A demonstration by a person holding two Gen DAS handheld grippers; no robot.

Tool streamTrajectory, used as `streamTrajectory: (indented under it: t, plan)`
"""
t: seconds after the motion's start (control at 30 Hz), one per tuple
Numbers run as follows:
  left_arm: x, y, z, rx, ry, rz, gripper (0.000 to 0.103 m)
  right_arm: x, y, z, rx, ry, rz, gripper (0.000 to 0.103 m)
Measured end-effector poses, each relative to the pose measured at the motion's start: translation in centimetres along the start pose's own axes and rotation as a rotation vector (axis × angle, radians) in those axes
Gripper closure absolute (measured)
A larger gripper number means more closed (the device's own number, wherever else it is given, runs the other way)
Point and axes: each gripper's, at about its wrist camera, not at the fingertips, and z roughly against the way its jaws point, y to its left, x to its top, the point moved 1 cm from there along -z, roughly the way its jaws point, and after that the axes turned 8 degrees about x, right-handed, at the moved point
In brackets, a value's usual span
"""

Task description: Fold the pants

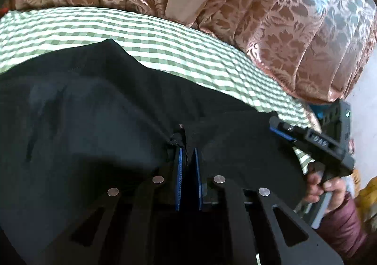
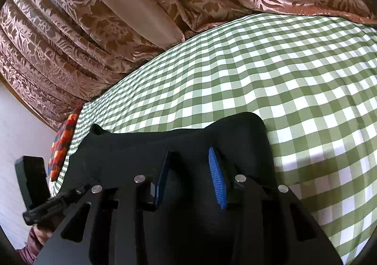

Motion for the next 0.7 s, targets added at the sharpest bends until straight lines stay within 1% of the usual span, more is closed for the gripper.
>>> streamTrajectory:
  t: [0.03, 0.07, 0.1, 0.17, 0.23, 0.3, 0.33, 0.4, 0.43, 0.47, 0.53, 0.6, 0.63, 0.67, 0.7]
  plan:
    - [0.0, 0.0, 0.6, 0.005, -0.012, 0.005, 0.090, 0.2, 0.3, 0.0, -0.013, 0.007, 0.010, 0.069]
    - [0.0, 0.1, 1.4, 0.014, -0.025, 0.007, 0.084, 0.4, 0.6, 0.0, -0.024, 0.013, 0.014, 0.069]
    - [-0.2, 0.1, 1.8, 0.022, -0.035, 0.003, 0.084, 0.6, 0.9, 0.1, -0.036, 0.017, 0.018, 0.068]
    - [-0.7, 0.2, 3.6, 0.028, -0.075, -0.017, 0.084, 1.0, 2.0, 0.7, -0.054, 0.006, 0.040, 0.062]
    - [-1.4, 0.1, 5.5, -0.002, -0.127, -0.057, 0.084, 1.1, 3.7, 1.3, -0.039, -0.013, 0.069, 0.062]
    - [-2.1, -0.6, 6.6, -0.040, -0.147, -0.100, 0.084, 0.8, 5.3, 1.3, -0.012, -0.006, 0.106, 0.062]
    - [-2.6, -1.1, 7.0, -0.056, -0.146, -0.129, 0.084, 0.5, 6.4, 1.2, 0.010, 0.004, 0.130, 0.062]
    - [-3.7, -2.2, 6.8, -0.042, -0.124, -0.188, 0.084, -0.1, 8.0, 0.7, 0.057, 0.029, 0.153, 0.062]
    - [-4.4, -2.6, 6.4, -0.022, -0.107, -0.218, 0.084, -0.7, 9.0, 0.1, 0.090, 0.053, 0.167, 0.062]
    - [-5.2, -2.9, 5.6, 0.022, -0.071, -0.247, 0.084, -1.3, 9.8, -0.6, 0.123, 0.084, 0.178, 0.064]
    - [-6.5, -3.0, 4.4, 0.062, -0.029, -0.267, 0.084, -2.8, 11.1, -2.1, 0.169, 0.153, 0.201, 0.068]
    - [-7.5, -2.7, 4.3, 0.060, -0.029, -0.259, 0.084, -4.7, 11.7, -3.8, 0.178, 0.227, 0.231, 0.068]
    - [-7.8, -2.5, 4.3, 0.057, -0.034, -0.251, 0.083, -5.4, 11.6, -4.6, 0.163, 0.259, 0.241, 0.068]
    - [-7.9, -2.1, 4.2, 0.052, -0.030, -0.230, 0.080, -6.3, 11.4, -5.4, 0.136, 0.272, 0.260, 0.068]
    - [-7.9, -1.6, 4.1, 0.046, -0.024, -0.209, 0.079, -6.7, 11.2, -5.5, 0.139, 0.249, 0.273, 0.068]
